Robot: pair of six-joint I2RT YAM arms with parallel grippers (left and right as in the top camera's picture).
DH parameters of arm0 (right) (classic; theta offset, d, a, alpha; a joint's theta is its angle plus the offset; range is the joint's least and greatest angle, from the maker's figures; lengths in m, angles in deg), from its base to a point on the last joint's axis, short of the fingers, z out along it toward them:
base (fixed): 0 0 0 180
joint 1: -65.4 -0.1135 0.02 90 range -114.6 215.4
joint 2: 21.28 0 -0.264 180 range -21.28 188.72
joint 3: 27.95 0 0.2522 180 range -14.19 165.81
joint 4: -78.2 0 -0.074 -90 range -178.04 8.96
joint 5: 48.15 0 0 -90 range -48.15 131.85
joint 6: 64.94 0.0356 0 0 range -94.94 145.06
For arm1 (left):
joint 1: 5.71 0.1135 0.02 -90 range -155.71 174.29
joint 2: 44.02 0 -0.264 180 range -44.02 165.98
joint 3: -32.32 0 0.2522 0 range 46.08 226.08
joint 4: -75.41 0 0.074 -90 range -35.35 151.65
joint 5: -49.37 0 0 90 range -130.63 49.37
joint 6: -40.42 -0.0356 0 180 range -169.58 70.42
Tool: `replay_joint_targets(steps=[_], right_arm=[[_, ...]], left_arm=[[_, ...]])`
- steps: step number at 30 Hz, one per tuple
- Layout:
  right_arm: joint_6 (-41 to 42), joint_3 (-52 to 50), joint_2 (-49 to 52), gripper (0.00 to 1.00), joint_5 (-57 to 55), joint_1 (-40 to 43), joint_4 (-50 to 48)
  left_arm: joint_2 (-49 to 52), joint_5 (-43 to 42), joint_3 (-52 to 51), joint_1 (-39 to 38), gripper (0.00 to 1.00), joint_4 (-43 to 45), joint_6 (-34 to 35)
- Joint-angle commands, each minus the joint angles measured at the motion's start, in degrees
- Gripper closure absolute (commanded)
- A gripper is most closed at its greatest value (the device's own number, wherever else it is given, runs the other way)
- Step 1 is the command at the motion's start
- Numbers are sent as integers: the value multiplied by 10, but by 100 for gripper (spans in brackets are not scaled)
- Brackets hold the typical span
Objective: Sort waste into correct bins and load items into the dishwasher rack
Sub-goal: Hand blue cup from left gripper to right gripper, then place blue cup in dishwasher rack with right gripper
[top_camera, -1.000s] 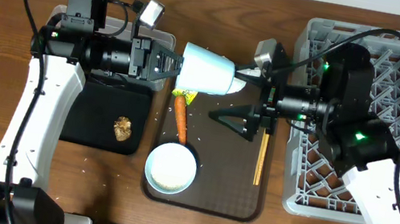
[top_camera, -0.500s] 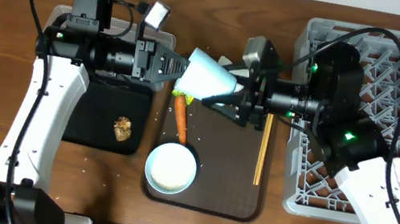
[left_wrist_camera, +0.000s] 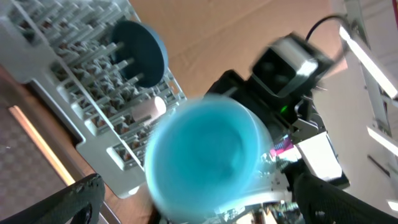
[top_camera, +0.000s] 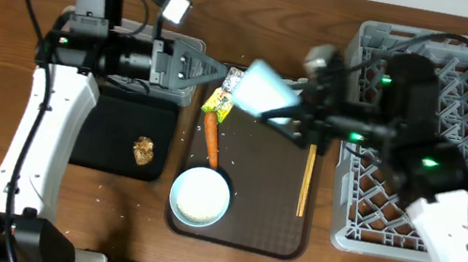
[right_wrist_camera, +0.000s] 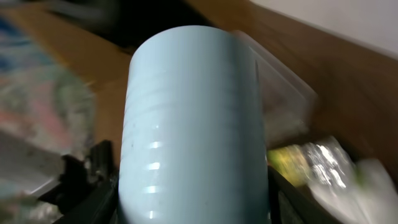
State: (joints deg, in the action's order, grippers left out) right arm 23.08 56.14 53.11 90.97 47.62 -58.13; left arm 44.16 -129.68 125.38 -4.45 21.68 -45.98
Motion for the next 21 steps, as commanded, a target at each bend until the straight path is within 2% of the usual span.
replay_joint_targets(steps=[1, 5, 11, 14, 16, 21], right_arm=[[17, 1, -52, 62, -75, 68, 48], [61, 1, -117, 61, -179, 181, 134], [97, 1, -188, 59, -287, 367, 210], [105, 1, -189, 58, -365, 440, 237], [142, 1, -178, 57, -417, 481, 251], [205, 1, -107, 57, -434, 566, 247]], left_arm=[[-4, -9, 1, 23, 2, 2, 14], [-4, -9, 1, 37, 2, 2, 14], [-4, 2, 1, 37, 2, 2, 14], [-4, 2, 1, 37, 2, 2, 14], [-4, 2, 1, 37, 2, 2, 14], [-4, 2, 1, 37, 2, 2, 14]])
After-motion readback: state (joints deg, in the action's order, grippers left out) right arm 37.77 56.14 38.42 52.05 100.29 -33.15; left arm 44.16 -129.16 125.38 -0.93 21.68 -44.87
